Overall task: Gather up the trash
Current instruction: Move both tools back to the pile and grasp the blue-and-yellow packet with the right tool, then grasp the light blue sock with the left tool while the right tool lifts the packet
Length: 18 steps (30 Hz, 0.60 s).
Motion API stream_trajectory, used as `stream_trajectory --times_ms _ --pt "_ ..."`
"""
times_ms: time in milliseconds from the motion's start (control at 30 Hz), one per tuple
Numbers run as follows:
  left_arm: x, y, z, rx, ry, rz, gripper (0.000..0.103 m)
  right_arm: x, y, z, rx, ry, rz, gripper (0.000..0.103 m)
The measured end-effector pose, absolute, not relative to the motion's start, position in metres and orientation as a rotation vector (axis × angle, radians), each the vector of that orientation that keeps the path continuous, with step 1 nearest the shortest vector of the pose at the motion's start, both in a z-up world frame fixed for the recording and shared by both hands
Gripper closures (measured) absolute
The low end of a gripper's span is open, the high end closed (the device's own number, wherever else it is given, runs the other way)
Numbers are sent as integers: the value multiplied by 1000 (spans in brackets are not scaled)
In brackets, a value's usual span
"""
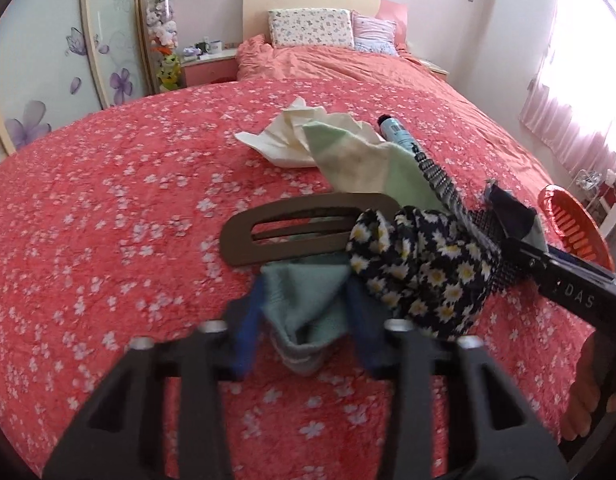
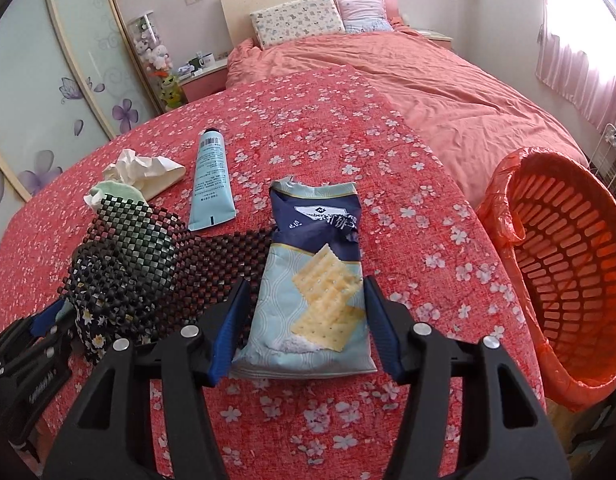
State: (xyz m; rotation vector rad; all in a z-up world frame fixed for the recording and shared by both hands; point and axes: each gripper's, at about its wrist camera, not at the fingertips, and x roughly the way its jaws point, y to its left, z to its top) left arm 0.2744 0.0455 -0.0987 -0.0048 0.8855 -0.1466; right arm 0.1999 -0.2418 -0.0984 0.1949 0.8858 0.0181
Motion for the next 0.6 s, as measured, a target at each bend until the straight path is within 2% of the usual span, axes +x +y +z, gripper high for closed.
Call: stream_trajectory --times_ms 33,67,167,200,300,433,500,600 --pt "275 47 -97 -11 881 -149 80 199 -241 -98 195 884 18 48" --pt "274 49 -95 -15 876 -157 86 198 -242 -98 194 883 16 54" --pt "269 61 -88 -29 858 -161 90 194 -247 -95 207 870 18 61" --pt "267 65 -86 -29 853 -155 90 193 -249 -94 211 867 18 68" --pt "261 82 -79 -46 836 -134 91 191 -249 -89 209 852 23 78" --pt "255 91 -78 -44 830 -107 90 194 -245 -91 185 871 22 76" --pt "257 93 -81 -43 849 -98 88 196 -241 -94 166 878 10 63" --pt "258 91 -88 -37 870 -88 85 198 -239 -97 140 876 3 54"
